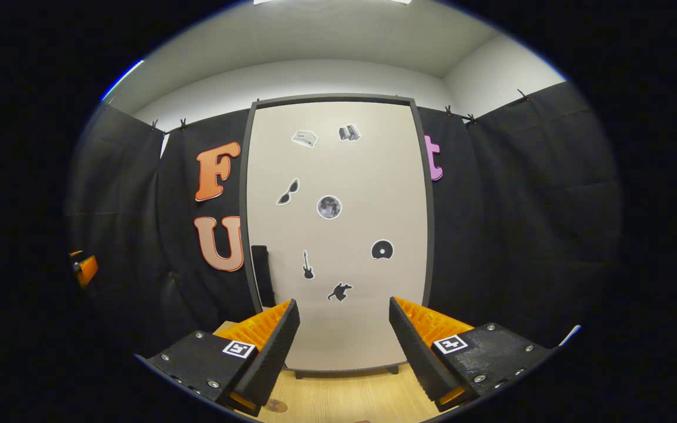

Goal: Open the cabinet door with the right hand, grasp the bottle in the cabinet with the left hand and place it on the coaster, then close the cabinet door with the right hand.

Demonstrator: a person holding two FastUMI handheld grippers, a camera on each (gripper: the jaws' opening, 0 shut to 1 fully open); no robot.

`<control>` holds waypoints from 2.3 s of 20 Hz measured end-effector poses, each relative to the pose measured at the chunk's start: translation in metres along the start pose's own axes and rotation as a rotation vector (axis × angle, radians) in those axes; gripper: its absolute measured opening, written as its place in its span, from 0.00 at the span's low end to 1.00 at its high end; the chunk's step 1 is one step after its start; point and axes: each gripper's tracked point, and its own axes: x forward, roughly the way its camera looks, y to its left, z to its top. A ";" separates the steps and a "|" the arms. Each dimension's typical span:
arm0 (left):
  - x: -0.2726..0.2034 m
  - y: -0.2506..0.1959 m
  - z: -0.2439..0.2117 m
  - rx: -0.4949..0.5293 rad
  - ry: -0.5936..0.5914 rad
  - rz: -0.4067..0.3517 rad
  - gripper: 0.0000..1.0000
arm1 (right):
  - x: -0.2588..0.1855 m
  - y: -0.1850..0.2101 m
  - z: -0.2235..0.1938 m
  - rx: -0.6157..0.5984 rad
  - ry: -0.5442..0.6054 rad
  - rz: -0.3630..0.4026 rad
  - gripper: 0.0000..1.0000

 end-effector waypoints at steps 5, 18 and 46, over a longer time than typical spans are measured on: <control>0.000 -0.013 -0.019 -0.046 0.012 -0.055 0.94 | 0.044 0.055 -0.011 0.021 0.015 0.040 0.95; 0.012 -0.025 -0.079 -0.076 0.099 -0.095 0.95 | 0.182 0.124 -0.037 -0.010 0.046 0.069 0.87; 0.005 -0.077 -0.075 -0.071 0.108 -0.173 0.94 | 0.071 0.077 -0.057 -0.007 0.130 0.187 0.21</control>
